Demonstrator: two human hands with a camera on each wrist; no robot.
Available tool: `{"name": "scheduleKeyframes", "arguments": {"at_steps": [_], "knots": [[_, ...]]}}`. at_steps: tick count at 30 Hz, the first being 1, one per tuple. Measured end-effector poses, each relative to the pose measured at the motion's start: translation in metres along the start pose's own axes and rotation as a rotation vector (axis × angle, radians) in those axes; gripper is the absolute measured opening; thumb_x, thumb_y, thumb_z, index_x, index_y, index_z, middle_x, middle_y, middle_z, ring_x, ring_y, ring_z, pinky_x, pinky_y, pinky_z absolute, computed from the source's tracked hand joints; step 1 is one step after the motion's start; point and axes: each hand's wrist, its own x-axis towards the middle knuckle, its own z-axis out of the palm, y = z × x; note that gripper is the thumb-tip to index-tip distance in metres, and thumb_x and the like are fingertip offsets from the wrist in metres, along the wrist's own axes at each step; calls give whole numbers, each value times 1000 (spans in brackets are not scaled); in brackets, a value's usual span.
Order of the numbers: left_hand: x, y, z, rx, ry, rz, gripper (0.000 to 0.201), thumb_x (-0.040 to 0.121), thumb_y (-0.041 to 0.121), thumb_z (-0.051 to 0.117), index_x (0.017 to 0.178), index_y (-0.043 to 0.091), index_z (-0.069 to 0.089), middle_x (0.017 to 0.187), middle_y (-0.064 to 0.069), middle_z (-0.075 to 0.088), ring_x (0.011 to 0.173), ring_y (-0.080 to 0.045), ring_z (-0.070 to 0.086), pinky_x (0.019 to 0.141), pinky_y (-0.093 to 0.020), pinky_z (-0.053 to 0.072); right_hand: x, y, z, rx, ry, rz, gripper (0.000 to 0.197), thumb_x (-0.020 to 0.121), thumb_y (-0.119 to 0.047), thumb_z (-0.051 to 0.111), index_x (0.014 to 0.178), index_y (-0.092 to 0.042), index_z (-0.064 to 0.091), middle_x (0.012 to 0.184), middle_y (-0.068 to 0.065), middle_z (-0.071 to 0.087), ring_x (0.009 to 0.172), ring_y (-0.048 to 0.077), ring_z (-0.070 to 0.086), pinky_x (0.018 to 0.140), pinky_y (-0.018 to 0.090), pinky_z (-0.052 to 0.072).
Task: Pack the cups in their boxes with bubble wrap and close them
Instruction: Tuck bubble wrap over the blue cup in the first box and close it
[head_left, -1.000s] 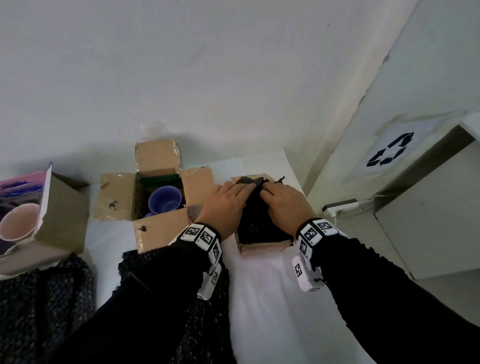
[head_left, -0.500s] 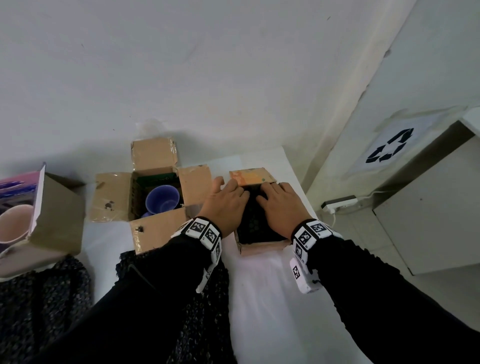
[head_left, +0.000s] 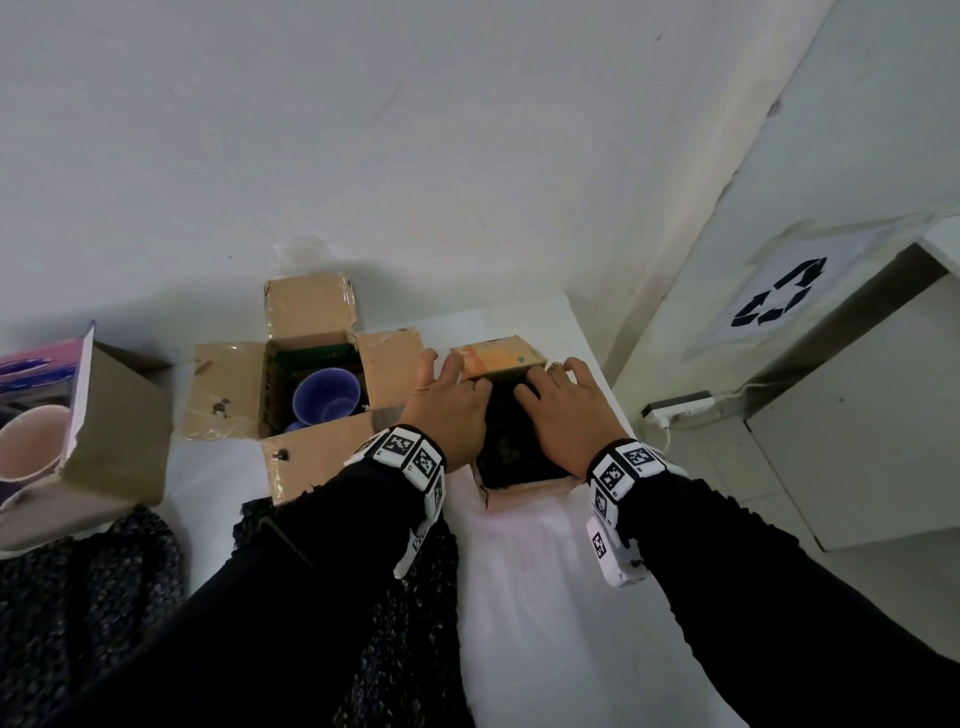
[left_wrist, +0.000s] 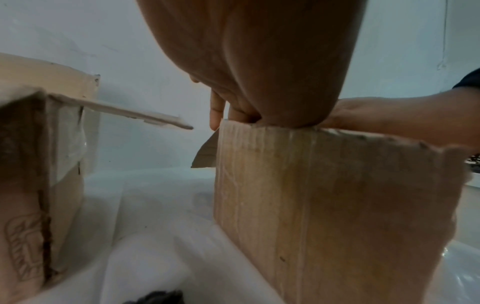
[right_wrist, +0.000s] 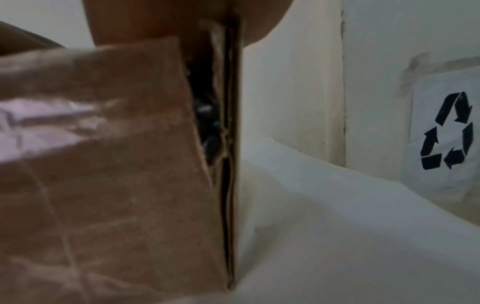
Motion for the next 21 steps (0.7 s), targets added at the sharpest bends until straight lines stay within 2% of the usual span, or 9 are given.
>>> {"name": "scheduleKeyframes", "arguments": {"at_steps": [4,8,10,13,14,16,18,21], "knots": [[1,0,-1,4,-26,21,33,91,29,34,99,19,64,106,4,64,127,-31,31,107,-60,-2,4,-4,-2,59,-29,0,27,75,-15,30,86,-12,55,78,7,58,58,29,55,80,39,32],[1,-1,1,-8,-52,17,34,93,29,33,104,20,64,110,5,62,130,-33,29,108,-62,-4,8,-5,-1,113,-81,9,34,72,-16,25,88,-11,55,78,7,60,54,28,54,80,39,30],[0,0,3,-35,-18,-6,32,91,27,34,104,18,62,110,1,63,126,-33,35,106,-63,-2,9,-4,1,110,-36,9,35,72,-16,26,90,-12,56,82,7,60,61,29,56,79,39,30],[-3,0,6,-64,30,-16,36,86,29,31,87,18,64,94,0,68,114,-34,47,104,-63,12,2,0,4,44,67,52,24,75,-16,39,91,-17,57,97,8,57,85,31,52,76,40,32],[-3,0,6,-62,45,-24,39,86,32,29,82,19,65,89,1,68,111,-33,49,102,-62,15,-1,0,4,18,100,75,20,75,-15,44,90,-18,57,96,7,57,88,31,51,77,41,33],[-3,-1,6,-45,72,-35,39,87,36,30,82,20,65,88,2,68,107,-32,51,101,-61,19,-5,0,3,-8,143,123,19,73,-13,51,91,-18,57,89,4,60,90,31,52,79,42,32],[-5,-1,4,-26,117,-34,31,88,40,41,88,20,64,90,1,69,108,-30,52,102,-60,19,-6,0,1,0,161,162,23,70,-12,54,92,-17,54,81,3,62,90,30,53,82,42,31],[-8,-1,2,-14,180,-22,29,86,48,54,84,20,64,89,2,69,108,-30,54,103,-58,17,-10,-2,-1,39,129,177,23,69,-15,55,92,-16,50,73,2,64,95,30,54,85,43,30]]}}
